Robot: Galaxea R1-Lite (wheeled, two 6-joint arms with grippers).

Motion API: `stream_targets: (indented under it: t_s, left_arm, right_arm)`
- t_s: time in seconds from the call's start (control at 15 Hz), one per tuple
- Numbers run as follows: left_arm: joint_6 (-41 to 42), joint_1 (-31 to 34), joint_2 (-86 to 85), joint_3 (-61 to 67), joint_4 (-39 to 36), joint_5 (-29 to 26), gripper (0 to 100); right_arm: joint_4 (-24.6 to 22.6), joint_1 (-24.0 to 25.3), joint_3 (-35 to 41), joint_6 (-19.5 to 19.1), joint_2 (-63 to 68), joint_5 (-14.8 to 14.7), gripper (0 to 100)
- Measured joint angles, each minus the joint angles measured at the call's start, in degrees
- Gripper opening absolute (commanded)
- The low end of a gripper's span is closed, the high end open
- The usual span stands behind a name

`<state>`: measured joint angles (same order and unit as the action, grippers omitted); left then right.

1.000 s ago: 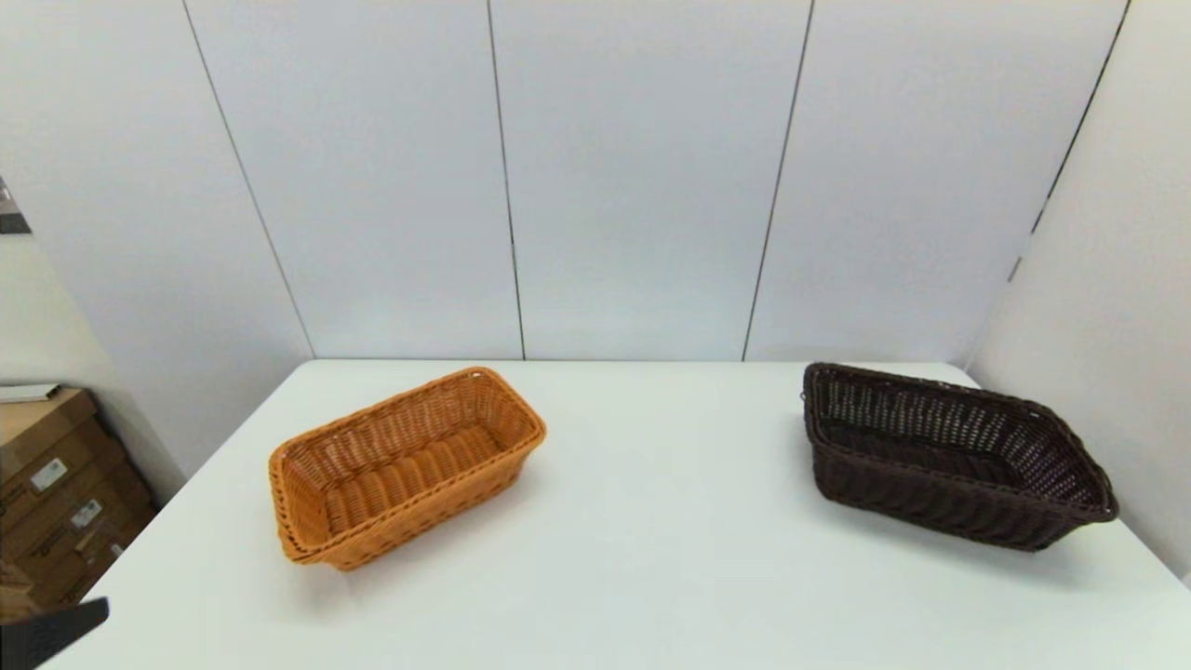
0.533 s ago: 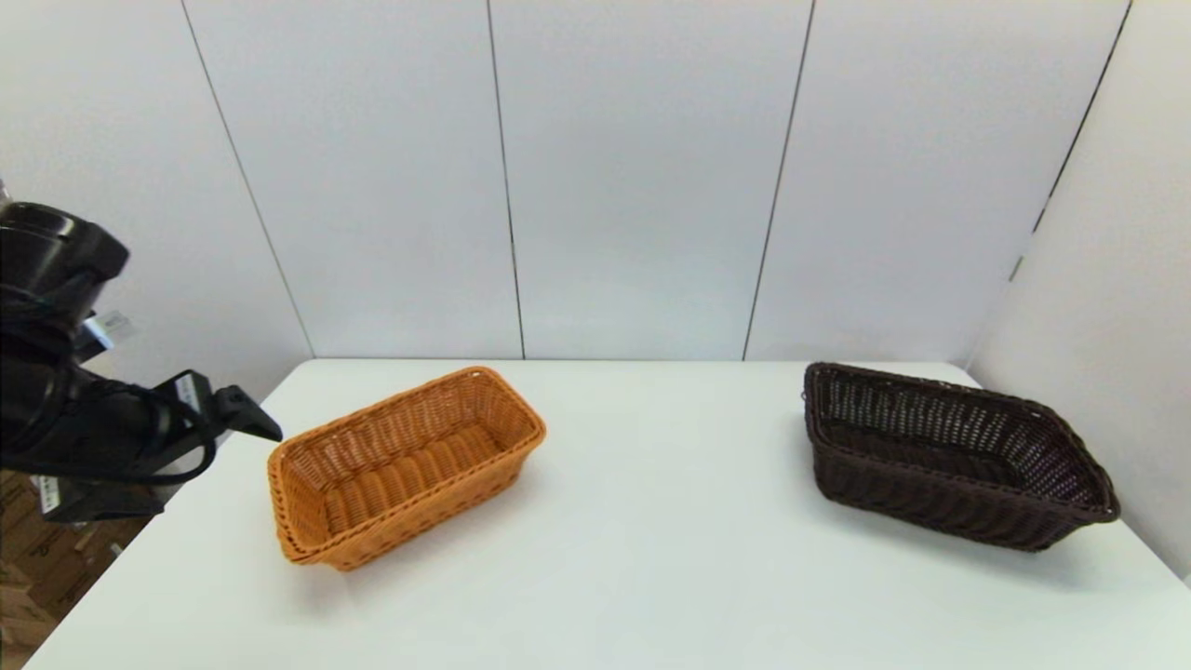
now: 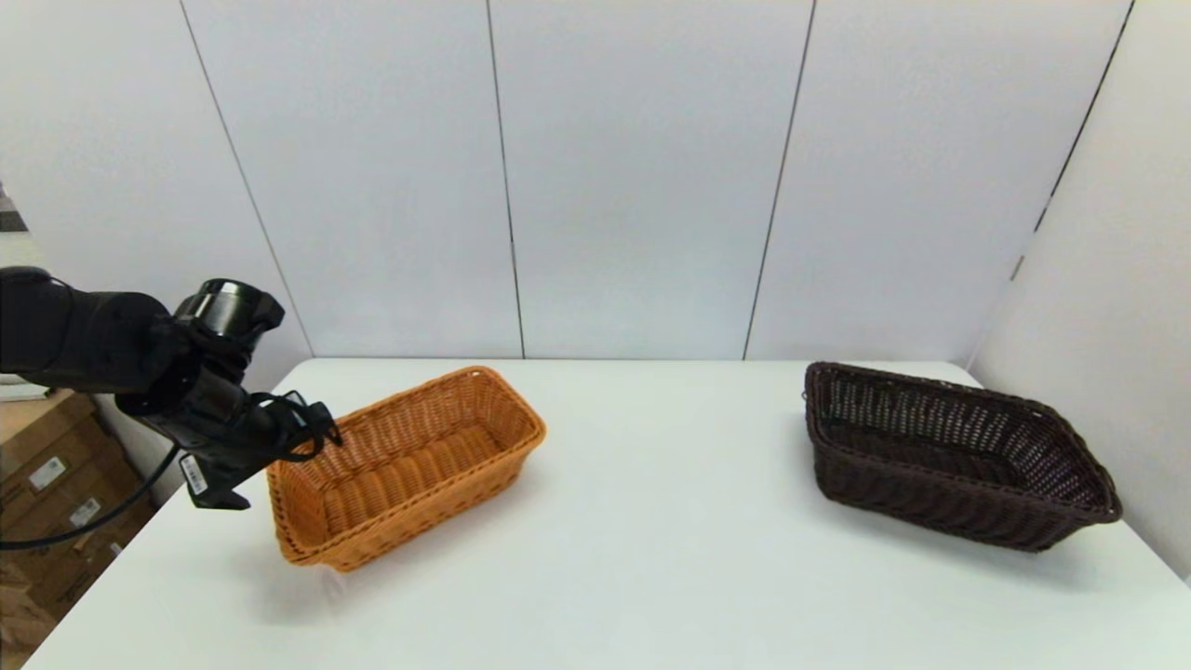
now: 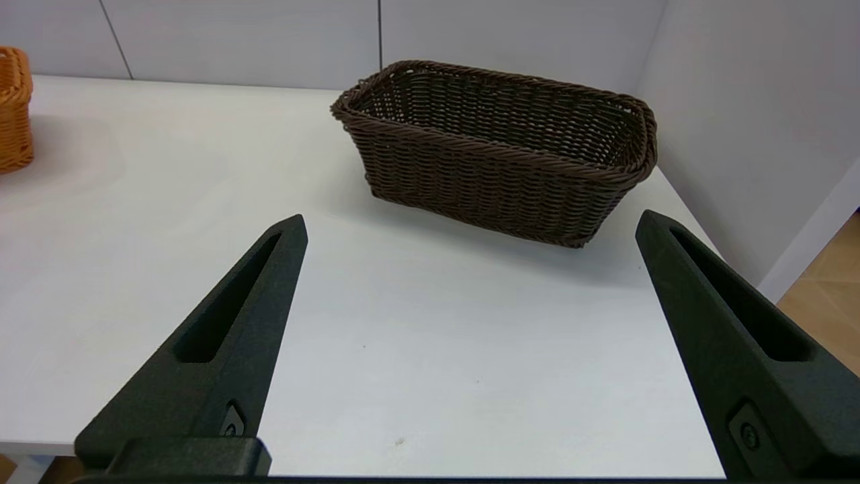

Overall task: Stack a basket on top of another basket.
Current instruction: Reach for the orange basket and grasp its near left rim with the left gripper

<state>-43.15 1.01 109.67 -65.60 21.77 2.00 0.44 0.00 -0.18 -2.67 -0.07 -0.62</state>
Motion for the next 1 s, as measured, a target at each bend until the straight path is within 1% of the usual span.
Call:
stream_targets:
  t_s: [0.33,0.6,1.0]
  left_arm:
    - [-0.1,0.2,2.1,3.0,-1.5,-0.3,100]
    - [-1.7,0.1,3.2,6.3,-5.6,-0.8,100]
    - [-3.0,0.0,4.8,9.3,-8.5,-2.0,100]
  right_arm:
    - [0.0,0.0,0.0,0.0,0.0,0.0,100]
    - [0.0,0.0,0.0,-0.1,0.0,0.0,100]
    - [0.0,0.0,0.0,0.0,0.0,0.0,100]
